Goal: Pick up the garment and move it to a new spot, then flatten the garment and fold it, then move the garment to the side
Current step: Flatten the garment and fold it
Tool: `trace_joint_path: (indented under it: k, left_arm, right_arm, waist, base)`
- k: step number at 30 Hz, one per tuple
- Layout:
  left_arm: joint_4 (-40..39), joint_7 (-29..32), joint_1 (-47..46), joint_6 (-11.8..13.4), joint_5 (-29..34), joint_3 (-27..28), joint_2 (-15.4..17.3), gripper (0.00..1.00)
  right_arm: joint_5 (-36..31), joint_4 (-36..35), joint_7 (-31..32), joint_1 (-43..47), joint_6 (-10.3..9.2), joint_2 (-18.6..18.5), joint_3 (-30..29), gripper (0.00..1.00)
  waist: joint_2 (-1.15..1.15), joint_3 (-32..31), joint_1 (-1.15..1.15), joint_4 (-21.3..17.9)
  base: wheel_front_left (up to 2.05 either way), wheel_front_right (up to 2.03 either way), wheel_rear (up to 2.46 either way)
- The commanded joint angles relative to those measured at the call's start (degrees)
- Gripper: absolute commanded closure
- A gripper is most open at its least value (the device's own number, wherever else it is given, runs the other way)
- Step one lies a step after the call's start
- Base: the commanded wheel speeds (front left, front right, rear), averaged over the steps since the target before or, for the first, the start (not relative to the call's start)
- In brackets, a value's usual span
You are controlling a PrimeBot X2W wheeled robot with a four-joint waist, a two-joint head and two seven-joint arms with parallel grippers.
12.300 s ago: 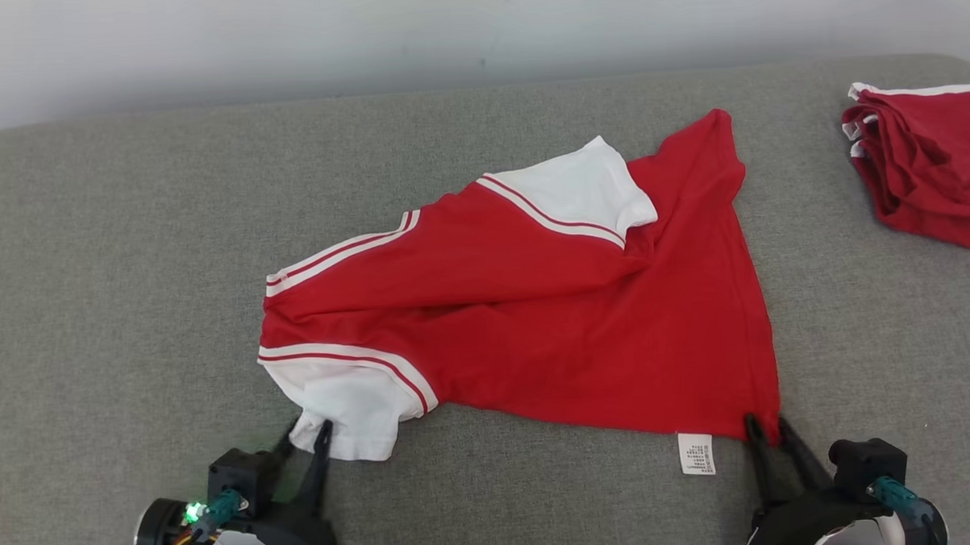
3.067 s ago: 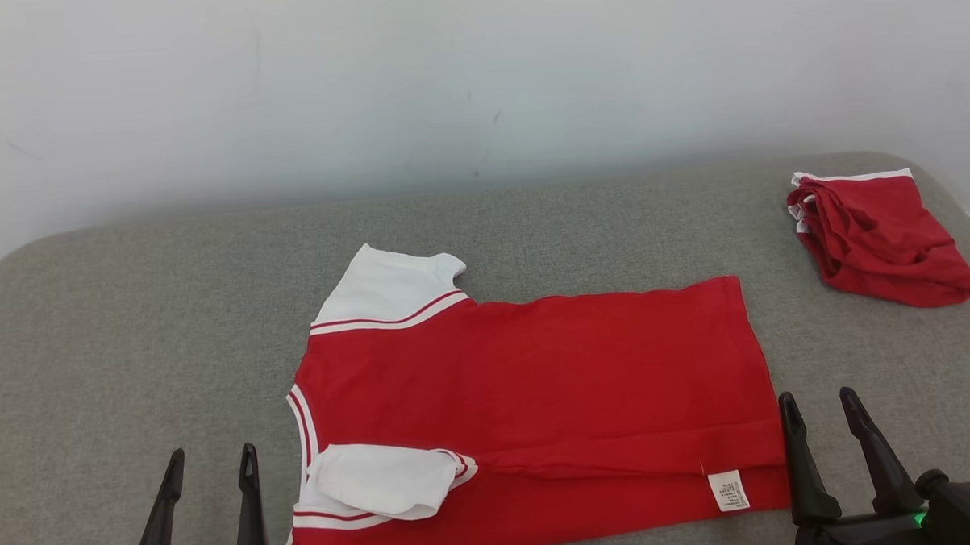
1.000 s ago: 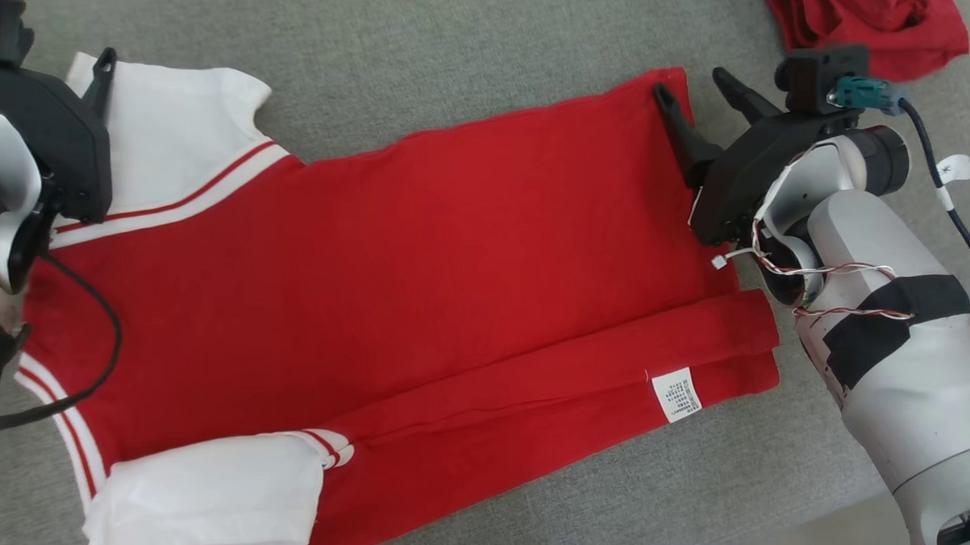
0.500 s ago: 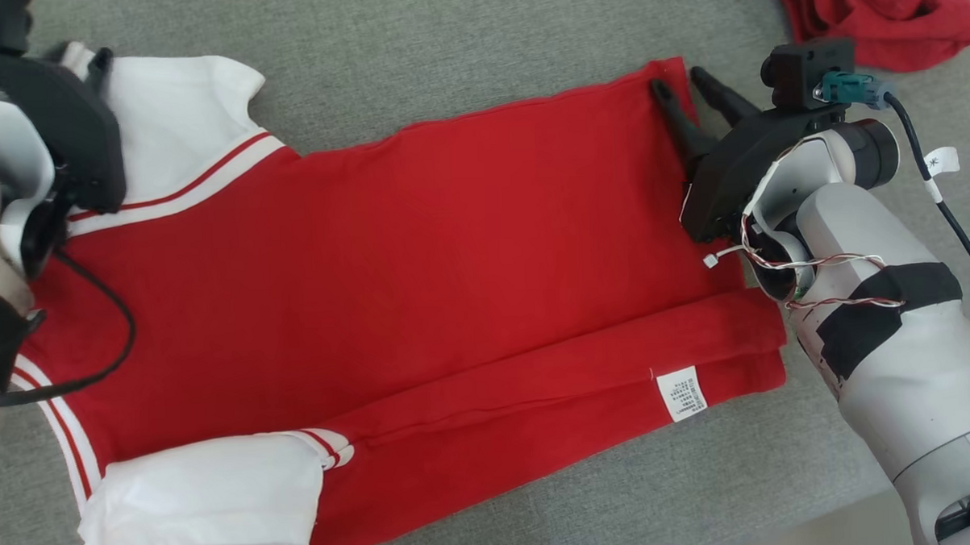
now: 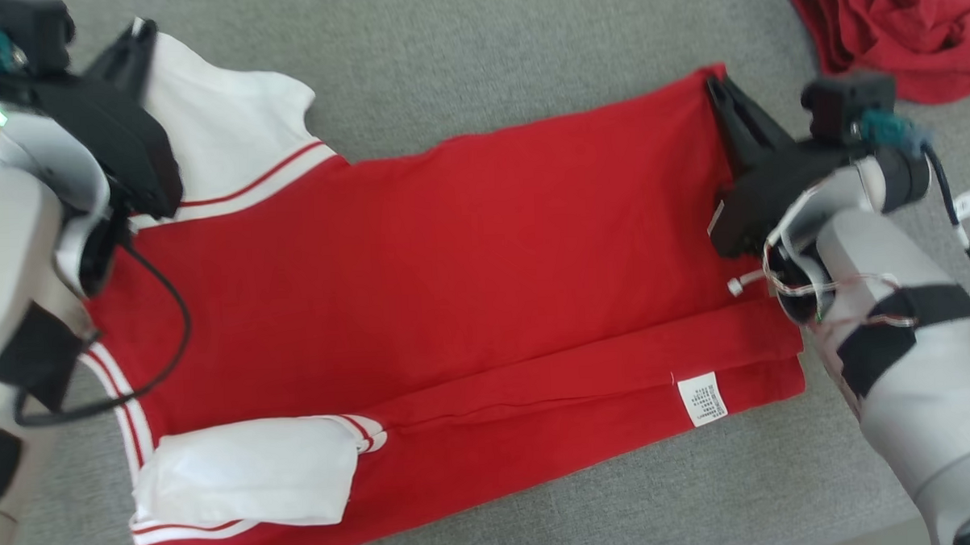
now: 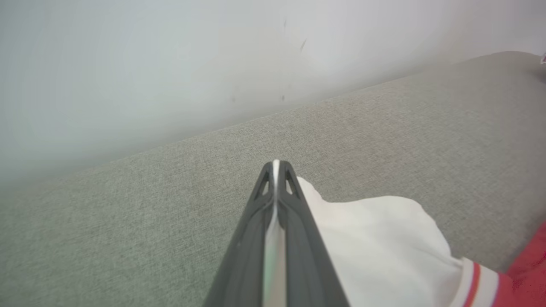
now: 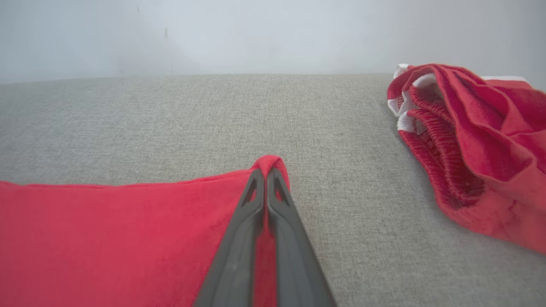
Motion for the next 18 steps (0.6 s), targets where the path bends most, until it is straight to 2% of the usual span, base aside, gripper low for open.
trace_joint_path:
  k: [1, 6, 9, 18]
  left_arm:
    - [-0.6, -1.0, 1.4, 0.1, -0.3, 0.2, -0.2, 1.00]
    - [-5.9, -6.5, 7.0, 0.6, -1.4, 0.7, -0.3, 1.00]
    - [-10.8, -8.8, 11.6, 1.8, -2.2, 1.0, 0.1, 1.00]
    - [-29.2, -13.1, 29.2, 9.6, -3.9, 2.3, 3.0, 1.00]
  right_arm:
    - [0.3, -0.1, -0.6, 1.2, -0.16, -0.6, 0.1, 1.00]
    - [1.8, -2.6, -3.4, 6.4, -0.16, -2.6, 0.8, 1.00]
    - [2.5, -4.8, -4.3, 9.9, -0.16, -4.3, 0.8, 1.00]
    - [5.2, -9.7, -5.3, 20.1, -0.16, -7.2, -3.2, 1.00]
  waist:
    - [0.00, -2.5, 0.00, 1.6]
    - [0.00, -5.9, 0.00, 3.3]
    - [0.00, -7.6, 0.00, 4.2]
    - [0.00, -11.4, 0.00, 6.5]
  base:
    - [0.00, 0.00, 0.00]
    - [0.00, 0.00, 0.00]
    - [0.00, 0.00, 0.00]
    - [0.00, 0.00, 0.00]
